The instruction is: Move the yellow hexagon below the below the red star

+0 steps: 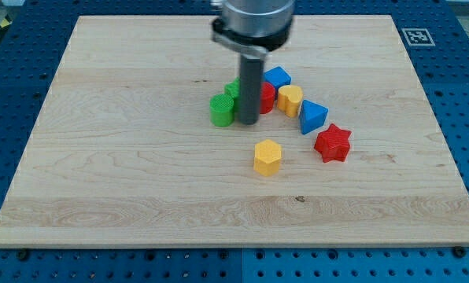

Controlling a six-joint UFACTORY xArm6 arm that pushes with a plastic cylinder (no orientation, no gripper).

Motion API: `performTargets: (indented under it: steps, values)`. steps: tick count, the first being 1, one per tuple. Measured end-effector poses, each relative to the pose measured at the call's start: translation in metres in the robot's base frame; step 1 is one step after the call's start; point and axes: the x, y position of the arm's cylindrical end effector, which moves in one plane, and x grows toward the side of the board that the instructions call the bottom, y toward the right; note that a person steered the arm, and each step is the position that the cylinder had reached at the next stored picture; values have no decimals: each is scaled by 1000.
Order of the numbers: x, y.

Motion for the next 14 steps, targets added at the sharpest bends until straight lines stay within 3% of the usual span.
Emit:
performTargets:
  steps: [2, 4, 5, 7, 9, 11, 14]
  values:
    - [38, -33]
    - [87, 17]
    - [80, 37]
    - [43, 25]
    - [96, 64]
    - [56, 53]
    - [73, 118]
